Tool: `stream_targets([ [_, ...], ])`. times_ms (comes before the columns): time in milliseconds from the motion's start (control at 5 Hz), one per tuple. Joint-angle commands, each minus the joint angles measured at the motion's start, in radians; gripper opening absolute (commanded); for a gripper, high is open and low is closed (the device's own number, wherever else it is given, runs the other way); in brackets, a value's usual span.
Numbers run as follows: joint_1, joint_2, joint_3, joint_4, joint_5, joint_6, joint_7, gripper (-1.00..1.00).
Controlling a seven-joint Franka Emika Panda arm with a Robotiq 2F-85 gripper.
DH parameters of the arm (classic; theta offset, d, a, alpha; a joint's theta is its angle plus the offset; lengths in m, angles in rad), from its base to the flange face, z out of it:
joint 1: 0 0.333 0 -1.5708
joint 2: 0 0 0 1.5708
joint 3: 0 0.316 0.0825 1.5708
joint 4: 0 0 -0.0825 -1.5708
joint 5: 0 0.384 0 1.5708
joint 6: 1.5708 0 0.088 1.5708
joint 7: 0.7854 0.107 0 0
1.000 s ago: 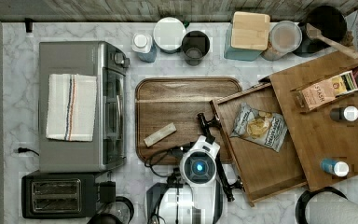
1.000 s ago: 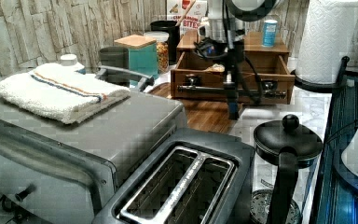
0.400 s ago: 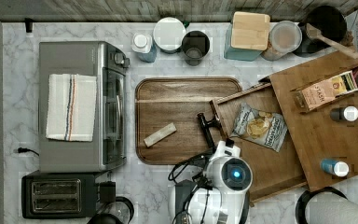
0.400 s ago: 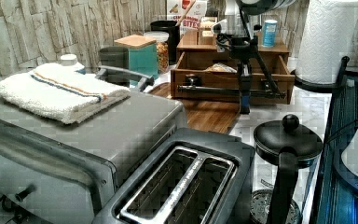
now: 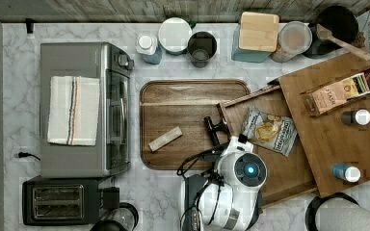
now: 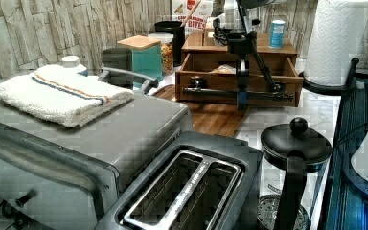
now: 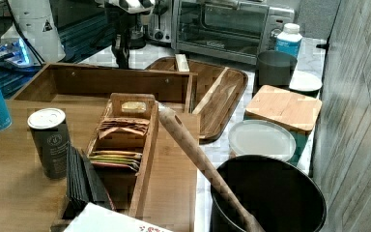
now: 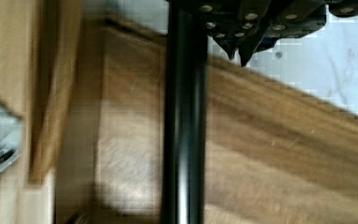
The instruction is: Close the drawer.
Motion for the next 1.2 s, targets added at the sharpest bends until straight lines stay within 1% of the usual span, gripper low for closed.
stream_targets([
  [200,-0.044,0.155,-0.073,0.318,0.103,-0.09,-0.217,-1.0],
  [400,-0.074,0.17,-0.088,0.378,0.02,-0.135,-0.18,-1.0],
  [600,-0.095,0.172,-0.122,0.402,0.001,-0.118,-0.227,-1.0],
  [800,-0.118,0.185,-0.15,0.443,-0.039,-0.108,-0.265,-1.0],
  [1000,-0.135,0.232,-0.188,0.478,-0.009,-0.062,-0.359,-1.0],
  [1200,-0.144,0.27,-0.213,0.473,-0.019,0.073,-0.352,-1.0],
])
